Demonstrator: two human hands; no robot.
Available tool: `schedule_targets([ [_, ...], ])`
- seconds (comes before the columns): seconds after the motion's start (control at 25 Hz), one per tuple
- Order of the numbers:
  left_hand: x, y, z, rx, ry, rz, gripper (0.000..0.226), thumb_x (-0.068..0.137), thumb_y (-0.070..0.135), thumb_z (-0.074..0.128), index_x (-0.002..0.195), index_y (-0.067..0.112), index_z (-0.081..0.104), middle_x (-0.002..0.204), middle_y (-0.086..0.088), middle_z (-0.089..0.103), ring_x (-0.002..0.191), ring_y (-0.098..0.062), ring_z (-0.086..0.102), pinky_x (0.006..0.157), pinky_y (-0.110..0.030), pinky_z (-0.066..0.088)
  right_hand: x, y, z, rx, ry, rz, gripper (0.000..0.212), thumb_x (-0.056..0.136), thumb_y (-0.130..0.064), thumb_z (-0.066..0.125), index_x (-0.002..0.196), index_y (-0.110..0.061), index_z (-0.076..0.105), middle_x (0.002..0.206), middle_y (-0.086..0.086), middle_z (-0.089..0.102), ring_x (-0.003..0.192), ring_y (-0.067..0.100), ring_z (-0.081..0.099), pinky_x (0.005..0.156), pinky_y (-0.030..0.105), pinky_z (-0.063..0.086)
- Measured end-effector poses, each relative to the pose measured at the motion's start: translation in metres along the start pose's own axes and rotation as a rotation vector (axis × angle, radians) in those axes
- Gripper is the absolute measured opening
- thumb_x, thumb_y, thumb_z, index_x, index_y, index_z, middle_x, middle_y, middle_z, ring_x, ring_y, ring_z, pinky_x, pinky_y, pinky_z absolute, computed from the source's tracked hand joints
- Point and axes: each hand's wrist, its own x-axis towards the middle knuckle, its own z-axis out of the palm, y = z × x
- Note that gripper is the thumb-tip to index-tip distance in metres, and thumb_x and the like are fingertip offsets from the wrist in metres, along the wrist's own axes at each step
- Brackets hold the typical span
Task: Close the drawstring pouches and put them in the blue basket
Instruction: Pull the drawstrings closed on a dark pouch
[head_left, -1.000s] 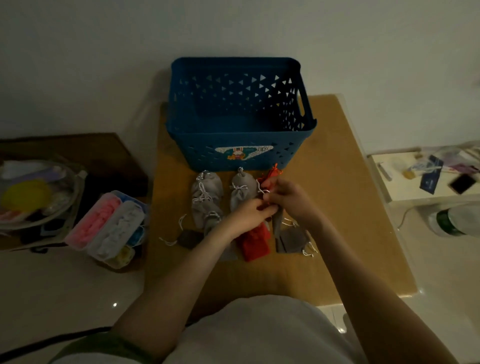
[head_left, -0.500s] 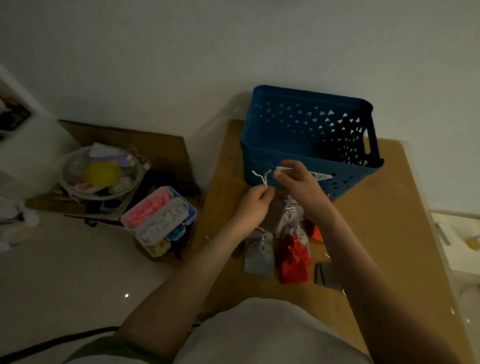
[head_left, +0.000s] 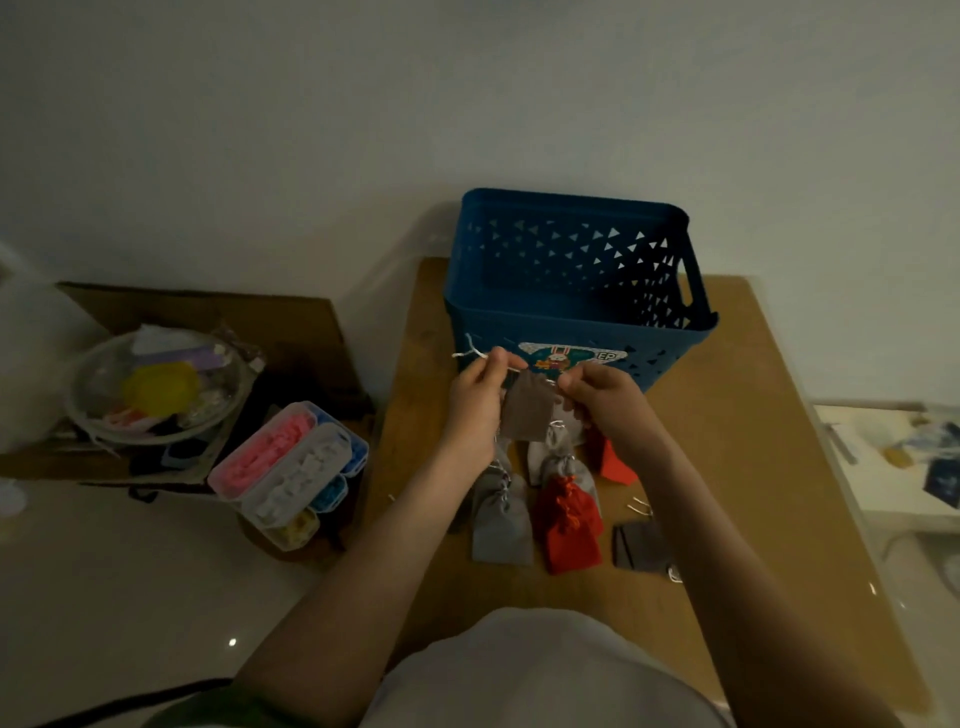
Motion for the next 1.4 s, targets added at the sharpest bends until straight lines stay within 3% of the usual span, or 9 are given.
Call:
schedule_targets([
  [0.12,0.000,0.005,-0.004,-0.261,-0.100,-0.053,0.035,0.102,0.030,0.035,0.075,0.014,0.051,0.073,0.003,0.060,0.040,-0.003,0.032,0.036,-0.015,0.026,0.007,0.008,-0.006,-0.059,0.100,-0.004,0.029,0.095,-0.015,0.055,0.067,-0.016,0.059,0.055,-0.006,0.054,0.055,0.009,0.046,0.060,0.026,0.039],
  [0.2,-0.003,0.005,-0.005,-0.197,-0.151,-0.082,0.036,0.103,0.028,0.034,0.075,0.014,0.050,0.066,0.001,0.051,0.035,-0.002,0.026,0.033,-0.014,0.019,0.007,0.012,-0.009,-0.123,0.117,0.001,0.030,0.094,-0.018,0.057,0.064,-0.017,0.059,0.056,-0.006,0.056,0.057,0.010,0.049,0.064,0.030,0.041],
  [0.4,-0.005,0.015,-0.010,0.292,-0.267,-0.064,0.026,0.103,0.022,0.038,0.097,0.012,0.061,0.064,0.002,0.043,0.043,-0.004,0.030,0.041,-0.019,0.023,-0.006,0.002,-0.018,-0.178,-0.010,-0.058,0.019,0.093,-0.012,0.057,0.075,-0.017,0.059,0.065,-0.003,0.056,0.058,0.008,0.049,0.059,0.024,0.039],
  [0.56,-0.003,0.018,-0.004,0.798,-0.226,0.051,0.023,0.103,0.027,0.034,0.107,0.016,0.054,0.085,0.001,0.053,0.069,-0.009,0.048,0.060,-0.026,0.038,-0.010,-0.022,-0.009,-0.168,-0.129,-0.164,0.011,0.092,-0.003,0.054,0.092,-0.014,0.053,0.078,0.001,0.055,0.065,0.010,0.051,0.062,0.026,0.043],
  [0.68,-0.008,0.021,0.002,0.979,-0.374,0.102,0.023,0.102,0.022,0.032,0.113,0.017,0.052,0.100,-0.005,0.057,0.086,-0.016,0.053,0.072,-0.032,0.042,-0.013,-0.035,-0.001,-0.269,-0.181,-0.256,0.007,0.090,-0.006,0.058,0.094,-0.012,0.056,0.080,0.001,0.059,0.070,0.008,0.054,0.067,0.021,0.043],
  [0.76,-0.012,0.023,0.001,0.965,-0.475,0.078,0.029,0.098,0.019,0.039,0.125,0.020,0.049,0.108,-0.004,0.058,0.097,-0.017,0.055,0.084,-0.035,0.044,-0.015,-0.039,0.000,-0.314,-0.191,-0.297,0.008,0.090,-0.005,0.058,0.089,-0.013,0.059,0.078,-0.003,0.060,0.069,0.003,0.054,0.065,0.014,0.042],
  [0.96,-0.015,0.016,-0.003,0.866,-0.500,0.156,0.027,0.096,0.034,0.046,0.117,0.021,0.056,0.099,-0.003,0.063,0.092,-0.015,0.059,0.083,-0.036,0.048,-0.013,-0.041,0.003,-0.366,-0.114,-0.390,0.009,0.086,-0.003,0.064,0.085,-0.012,0.063,0.089,-0.006,0.046,0.081,0.002,0.048,0.073,0.009,0.039],
  [1.2,-0.018,0.012,-0.006,0.574,-0.380,0.055,0.029,0.102,0.027,0.032,0.083,0.019,0.053,0.064,0.004,0.039,0.055,-0.009,0.038,0.055,-0.027,0.034,-0.019,-0.019,0.001,-0.097,-0.204,-0.248,0.018,0.098,-0.016,0.051,0.107,-0.005,0.063,0.083,0.001,0.060,0.075,0.007,0.057,0.072,0.017,0.045],
  [1.4,-0.020,0.012,-0.004,0.467,-0.355,-0.039,0.030,0.102,0.027,0.034,0.081,0.015,0.052,0.057,0.006,0.034,0.048,-0.006,0.033,0.048,-0.022,0.030,-0.022,-0.010,0.000,-0.112,-0.123,-0.225,0.011,0.093,-0.011,0.059,0.083,-0.012,0.063,0.077,-0.005,0.063,0.071,0.002,0.056,0.072,0.019,0.042],
])
